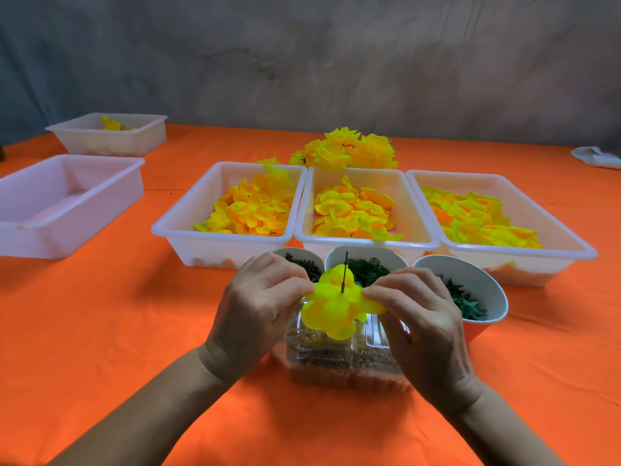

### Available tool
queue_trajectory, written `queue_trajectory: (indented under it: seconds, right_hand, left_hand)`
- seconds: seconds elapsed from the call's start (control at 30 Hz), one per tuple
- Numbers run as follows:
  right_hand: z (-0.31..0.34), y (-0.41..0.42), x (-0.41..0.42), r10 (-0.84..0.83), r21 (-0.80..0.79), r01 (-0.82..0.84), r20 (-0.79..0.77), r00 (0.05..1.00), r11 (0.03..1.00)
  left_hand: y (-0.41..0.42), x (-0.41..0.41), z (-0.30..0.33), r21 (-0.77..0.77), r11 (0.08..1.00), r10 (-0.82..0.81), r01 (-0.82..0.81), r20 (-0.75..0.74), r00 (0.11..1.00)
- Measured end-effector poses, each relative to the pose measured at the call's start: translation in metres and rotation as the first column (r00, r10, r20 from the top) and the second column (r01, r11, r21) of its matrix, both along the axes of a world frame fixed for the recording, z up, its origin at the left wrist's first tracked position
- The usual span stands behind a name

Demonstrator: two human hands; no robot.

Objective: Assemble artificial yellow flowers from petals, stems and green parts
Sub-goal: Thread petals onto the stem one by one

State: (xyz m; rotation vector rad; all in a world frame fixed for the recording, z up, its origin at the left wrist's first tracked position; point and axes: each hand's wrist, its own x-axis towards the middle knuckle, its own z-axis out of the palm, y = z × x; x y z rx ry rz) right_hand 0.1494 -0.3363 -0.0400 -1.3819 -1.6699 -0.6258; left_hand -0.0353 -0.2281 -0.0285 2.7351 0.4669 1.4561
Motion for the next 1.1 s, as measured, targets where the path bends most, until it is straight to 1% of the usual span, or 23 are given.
queue_trajectory:
  seconds: [0.13,0.23,0.33,0.4,0.5,0.6,0.7,0.77,0.87,0.97,1.0,1.03,1.07,1.1]
  right_hand:
    - [-0.003,0.0,0.001,-0.049,-0.033,0.046,-0.081,0.996,0.998]
    - [0.001,-0.001,0.003,-0.06,-0.054,0.049,-0.209,0.976,0.997]
    - [0.011,0.0,-0.004,0.036,-0.037,-0.057,-0.434,0.9,0.998]
    - [0.019,0.003,-0.01,0.104,-0.028,-0.138,-0.511,0.853,0.99]
    - [0.026,0.006,-0.018,0.132,-0.074,-0.195,-0.507,0.852,0.978]
    - [0.025,0.01,-0.02,0.104,-0.166,-0.221,-0.522,0.846,0.961]
    - [0.023,0.012,-0.019,0.08,-0.261,-0.29,-0.601,0.795,0.921]
    - [0.025,0.012,-0.017,0.077,-0.29,-0.325,-0.628,0.775,0.9]
    - [0.028,0.014,-0.014,0.076,-0.326,-0.348,-0.624,0.778,0.879]
    - [0.029,0.016,-0.012,0.069,-0.354,-0.324,-0.575,0.815,0.877]
    - [0.029,0.016,-0.011,0.068,-0.36,-0.323,-0.57,0.819,0.875]
    - [0.029,0.016,-0.011,0.068,-0.361,-0.329,-0.578,0.813,0.872]
    - [0.029,0.015,-0.011,0.07,-0.353,-0.341,-0.598,0.799,0.871]
    - [0.028,0.015,-0.012,0.074,-0.341,-0.352,-0.619,0.782,0.872]
  left_hand:
    - [0.003,0.0,-0.004,-0.038,0.999,-0.009,0.009,-0.003,1.0]
    - [0.006,-0.002,-0.004,-0.127,0.992,-0.007,0.013,0.051,0.999]
    - [0.005,0.0,0.0,-0.245,0.97,0.039,0.0,0.154,0.987]
    - [0.001,0.003,0.007,-0.318,0.948,0.043,0.028,0.215,0.976]
    - [-0.008,0.008,0.018,-0.353,0.927,-0.037,0.126,0.249,0.968]
    - [-0.01,0.013,0.022,-0.379,0.907,-0.121,0.183,0.181,0.976]
    - [-0.007,0.018,0.019,-0.395,0.896,-0.176,0.204,0.106,0.979]
    - [-0.004,0.019,0.016,-0.436,0.872,-0.198,0.221,0.097,0.975]
    - [0.0,0.017,0.014,-0.518,0.821,-0.214,0.241,0.113,0.97]
    - [0.003,0.017,0.013,-0.557,0.796,-0.233,0.236,0.078,0.969]
    - [0.004,0.015,0.014,-0.596,0.769,-0.236,0.23,0.07,0.969]
    - [0.005,0.013,0.014,-0.655,0.719,-0.241,0.232,0.078,0.967]
    - [0.006,0.01,0.015,-0.731,0.638,-0.238,0.241,0.111,0.965]
    - [0.007,0.009,0.016,-0.805,0.532,-0.217,0.262,0.169,0.961]
